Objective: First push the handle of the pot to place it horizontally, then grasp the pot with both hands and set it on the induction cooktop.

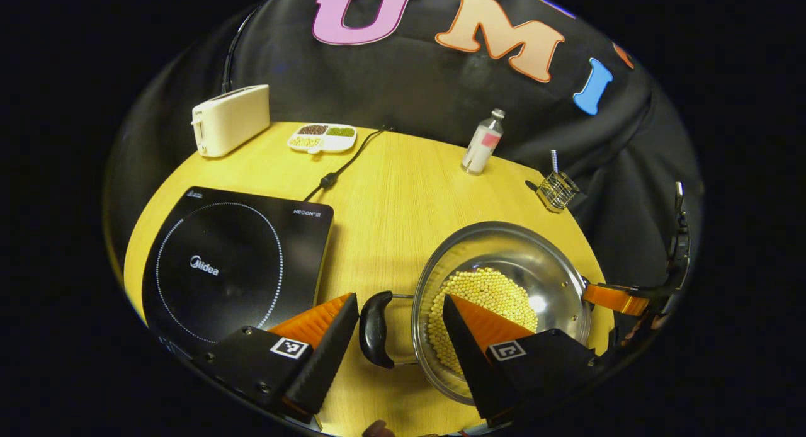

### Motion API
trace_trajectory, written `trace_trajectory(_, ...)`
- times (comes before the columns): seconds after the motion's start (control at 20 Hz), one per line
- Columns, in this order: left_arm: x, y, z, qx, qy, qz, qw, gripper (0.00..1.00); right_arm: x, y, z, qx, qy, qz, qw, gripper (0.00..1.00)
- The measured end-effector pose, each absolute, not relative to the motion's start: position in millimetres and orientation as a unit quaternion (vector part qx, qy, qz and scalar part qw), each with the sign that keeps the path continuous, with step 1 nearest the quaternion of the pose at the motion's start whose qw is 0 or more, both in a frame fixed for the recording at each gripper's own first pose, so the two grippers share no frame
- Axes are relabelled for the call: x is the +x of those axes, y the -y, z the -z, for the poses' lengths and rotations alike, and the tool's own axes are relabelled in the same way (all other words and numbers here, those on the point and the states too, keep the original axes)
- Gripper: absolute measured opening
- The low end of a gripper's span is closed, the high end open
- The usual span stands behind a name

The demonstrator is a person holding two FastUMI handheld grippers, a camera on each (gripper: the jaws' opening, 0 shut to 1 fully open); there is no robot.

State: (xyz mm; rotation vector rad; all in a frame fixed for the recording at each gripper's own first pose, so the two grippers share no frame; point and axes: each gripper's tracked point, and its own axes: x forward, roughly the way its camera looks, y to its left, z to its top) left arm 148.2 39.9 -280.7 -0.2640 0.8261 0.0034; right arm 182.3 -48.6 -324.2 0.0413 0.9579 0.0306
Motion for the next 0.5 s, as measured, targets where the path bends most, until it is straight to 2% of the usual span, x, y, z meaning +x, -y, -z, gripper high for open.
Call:
trace_trajectory(0.05, 147, -40, 288, -0.129, -0.413, -0.003, 0.901, 0.89, 184, 47, 329, 0.025, -0.469, -0.018, 0.883, 0.71)
trace_trajectory(0.1, 147, -40, 293, -0.130, -0.421, -0.002, 0.898, 0.89, 186, 46, 332, 0.025, -0.474, -0.020, 0.880, 0.75)
trace_trajectory(0.5, 148, -32, 326, -0.150, -0.466, -0.006, 0.872, 0.89, 191, 33, 362, 0.012, -0.502, -0.033, 0.864, 0.71)
